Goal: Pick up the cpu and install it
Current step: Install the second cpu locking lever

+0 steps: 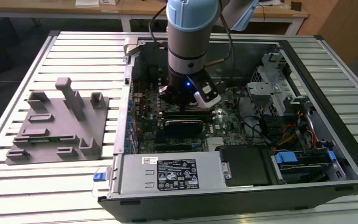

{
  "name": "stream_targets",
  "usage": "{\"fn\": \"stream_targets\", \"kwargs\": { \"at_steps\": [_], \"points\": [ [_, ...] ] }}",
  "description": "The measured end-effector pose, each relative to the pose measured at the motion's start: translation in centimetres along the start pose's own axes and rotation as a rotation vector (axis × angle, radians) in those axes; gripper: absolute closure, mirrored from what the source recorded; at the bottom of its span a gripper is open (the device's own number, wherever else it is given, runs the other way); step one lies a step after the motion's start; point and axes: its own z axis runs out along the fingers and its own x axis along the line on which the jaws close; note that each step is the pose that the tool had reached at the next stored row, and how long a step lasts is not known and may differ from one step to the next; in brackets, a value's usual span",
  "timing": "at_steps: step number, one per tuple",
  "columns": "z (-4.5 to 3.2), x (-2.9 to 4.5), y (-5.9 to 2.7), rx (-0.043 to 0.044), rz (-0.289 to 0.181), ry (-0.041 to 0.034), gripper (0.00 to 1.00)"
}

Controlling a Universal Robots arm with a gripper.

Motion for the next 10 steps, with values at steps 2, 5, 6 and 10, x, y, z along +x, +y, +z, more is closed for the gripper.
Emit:
{"fn": "stream_targets", "kwargs": {
  "at_steps": [2, 5, 6, 10],
  "points": [
    [0.06, 0.03, -0.08, -0.0064, 0.0, -0.0004, 0.89],
    [0.06, 0.11, -0.38, -0.0214, 0.001, -0.0017, 0.89],
    [0.06, 0.15, -0.47, -0.0256, 0.001, -0.0019, 0.89],
    [0.04, 0.56, -0.74, -0.0407, 0.001, -0.003, 0.89]
  ]
}}
